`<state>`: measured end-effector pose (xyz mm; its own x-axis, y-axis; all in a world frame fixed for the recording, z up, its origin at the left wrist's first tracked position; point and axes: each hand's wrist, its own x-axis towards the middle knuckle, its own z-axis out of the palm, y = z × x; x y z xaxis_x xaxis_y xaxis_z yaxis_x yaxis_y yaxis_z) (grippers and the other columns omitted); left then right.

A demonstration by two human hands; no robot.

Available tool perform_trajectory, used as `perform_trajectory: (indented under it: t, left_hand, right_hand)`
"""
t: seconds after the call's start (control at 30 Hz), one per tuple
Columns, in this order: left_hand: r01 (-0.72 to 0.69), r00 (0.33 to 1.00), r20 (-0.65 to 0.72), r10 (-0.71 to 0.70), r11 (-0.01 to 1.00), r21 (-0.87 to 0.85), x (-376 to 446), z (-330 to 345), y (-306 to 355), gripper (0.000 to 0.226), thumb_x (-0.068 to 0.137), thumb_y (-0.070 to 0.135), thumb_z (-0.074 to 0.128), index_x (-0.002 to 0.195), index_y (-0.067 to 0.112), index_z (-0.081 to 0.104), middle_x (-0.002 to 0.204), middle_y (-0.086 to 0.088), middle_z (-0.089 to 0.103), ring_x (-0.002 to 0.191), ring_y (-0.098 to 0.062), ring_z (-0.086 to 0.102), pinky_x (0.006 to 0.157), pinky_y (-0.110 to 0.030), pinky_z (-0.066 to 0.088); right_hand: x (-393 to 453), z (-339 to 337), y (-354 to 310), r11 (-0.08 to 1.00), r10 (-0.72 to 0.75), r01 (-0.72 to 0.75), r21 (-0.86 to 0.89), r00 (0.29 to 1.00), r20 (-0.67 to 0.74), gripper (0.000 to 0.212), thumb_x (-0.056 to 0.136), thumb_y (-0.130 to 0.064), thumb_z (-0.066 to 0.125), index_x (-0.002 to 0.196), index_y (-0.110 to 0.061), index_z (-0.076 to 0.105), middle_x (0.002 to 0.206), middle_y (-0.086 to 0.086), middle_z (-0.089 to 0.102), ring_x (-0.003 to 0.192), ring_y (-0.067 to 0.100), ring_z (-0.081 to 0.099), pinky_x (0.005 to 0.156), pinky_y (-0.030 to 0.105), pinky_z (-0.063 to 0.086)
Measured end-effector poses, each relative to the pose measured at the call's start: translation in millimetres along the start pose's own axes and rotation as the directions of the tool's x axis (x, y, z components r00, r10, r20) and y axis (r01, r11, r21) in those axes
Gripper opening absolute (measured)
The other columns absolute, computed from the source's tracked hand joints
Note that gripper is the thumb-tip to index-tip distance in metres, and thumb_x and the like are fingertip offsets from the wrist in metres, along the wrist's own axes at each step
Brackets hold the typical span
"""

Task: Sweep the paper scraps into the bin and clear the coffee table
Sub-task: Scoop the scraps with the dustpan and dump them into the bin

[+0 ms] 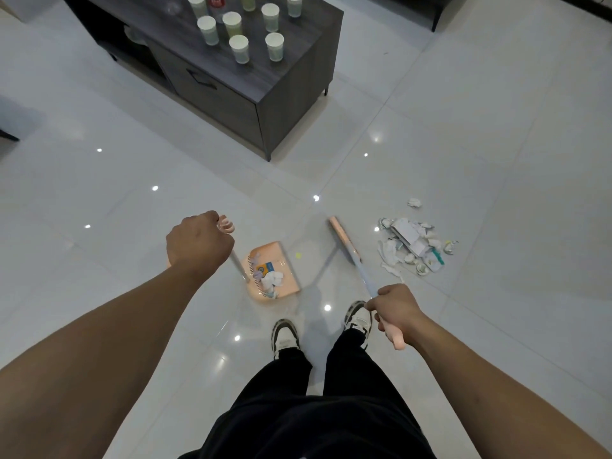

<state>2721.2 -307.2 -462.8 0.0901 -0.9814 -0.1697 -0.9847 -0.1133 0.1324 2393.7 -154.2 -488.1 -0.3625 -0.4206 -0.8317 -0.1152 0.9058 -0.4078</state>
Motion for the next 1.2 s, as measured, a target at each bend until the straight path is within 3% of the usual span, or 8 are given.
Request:
perform_trajectory:
  t: [0.1,0.17,0.27,0.4,0.5,0.8,0.97,1.2]
  left_hand:
    - [0.003,1.0,-0.011,-0.003,1.0,0.014,-7.2,3.8,-15.0,0.003,0.072,0.019,0.051,0.069,0.019,0.051,0.061,0.0,0.051,0.057,-0.03,0.049,0.057,-0.029,0.034]
    - [0.004,1.0,-0.005,-0.004,1.0,0.023,-12.3,11.3,-20.7,0.002,0.072,0.018,0.052,0.072,0.02,0.052,0.062,0.0,0.051,0.057,-0.03,0.048,0.056,-0.028,0.032]
    - [-0.014,1.0,-0.017,0.014,0.999,0.043,-14.9,26.7,-27.6,0.003,0.073,0.018,0.052,0.072,0.02,0.05,0.059,0.002,0.048,0.052,-0.027,0.044,0.051,-0.027,0.027]
    - [-0.017,0.999,-0.027,0.018,0.998,0.058,-15.8,37.3,-38.3,0.007,0.077,0.022,0.052,0.073,0.022,0.047,0.058,0.003,0.045,0.049,-0.025,0.04,0.051,-0.027,0.026]
    - [-0.01,1.0,-0.023,0.012,0.998,0.059,-13.7,35.0,-41.4,0.008,0.077,0.021,0.053,0.074,0.021,0.046,0.06,0.002,0.044,0.053,-0.029,0.042,0.054,-0.028,0.028]
    - [0.052,0.998,0.02,-0.052,0.998,0.023,-26.3,22.8,-34.3,0.004,0.074,0.017,0.055,0.077,0.019,0.053,0.064,0.0,0.05,0.059,-0.03,0.047,0.057,-0.029,0.032]
    - [0.144,0.988,-0.057,-0.143,0.989,0.02,-56.8,13.5,-56.6,0.005,0.077,0.025,0.052,0.073,0.023,0.05,0.061,0.001,0.05,0.057,-0.031,0.048,0.056,-0.03,0.034]
    - [0.382,0.921,-0.08,-0.381,0.924,0.005,-141.9,6.5,-107.2,0.019,0.078,0.039,0.049,0.068,0.023,0.046,0.058,0.006,0.051,0.057,-0.027,0.05,0.057,-0.031,0.039]
  right_hand:
    - [3.6,16.9,-1.6,0.998,-0.021,0.023,0.063,0.999,-0.027,0.011,0.073,0.005,0.07,0.071,-0.002,0.061,0.061,0.008,0.046,0.044,0.023,0.042,0.052,0.031,0.038]
    - [13.3,29.7,1.1,0.993,0.004,-0.001,0.121,1.0,-0.028,0.042,0.077,0.005,0.069,0.116,0.014,0.055,0.071,0.012,0.049,0.051,0.023,0.042,0.051,0.03,0.037]
    - [20.9,54.5,4.2,0.991,0.007,-0.012,0.133,0.999,0.043,0.051,0.088,-0.002,0.066,0.137,-0.002,0.053,0.069,0.014,0.055,0.041,0.021,0.045,0.043,0.025,0.042]
    - [18.2,71.3,4.9,0.975,0.085,-0.125,0.183,0.973,0.214,0.032,0.091,-0.006,0.066,0.122,-0.012,0.062,0.066,0.013,0.052,0.04,0.017,0.04,0.041,0.023,0.034]
    - [8.0,52.3,2.9,0.955,0.081,-0.168,0.245,0.941,0.328,0.034,0.09,-0.01,0.069,0.123,-0.011,0.059,0.064,0.012,0.052,0.041,0.017,0.036,0.037,0.021,0.029]
    - [-5.2,36.4,-23.7,0.977,-0.056,0.02,0.213,0.985,0.164,0.038,0.089,-0.011,0.069,0.123,-0.024,0.056,0.069,0.013,0.057,0.038,0.016,0.042,0.037,0.022,0.034]
    - [10.7,24.0,-24.7,0.996,-0.044,0.031,0.087,0.987,0.152,0.018,0.088,-0.003,0.065,0.088,-0.018,0.056,0.072,0.013,0.048,0.044,0.018,0.037,0.043,0.023,0.03]
    - [22.4,35.9,3.8,0.991,-0.021,0.034,-0.126,0.994,0.104,0.018,0.081,0.003,0.063,0.072,-0.008,0.051,0.055,0.009,0.046,0.034,0.019,0.039,0.039,0.022,0.035]
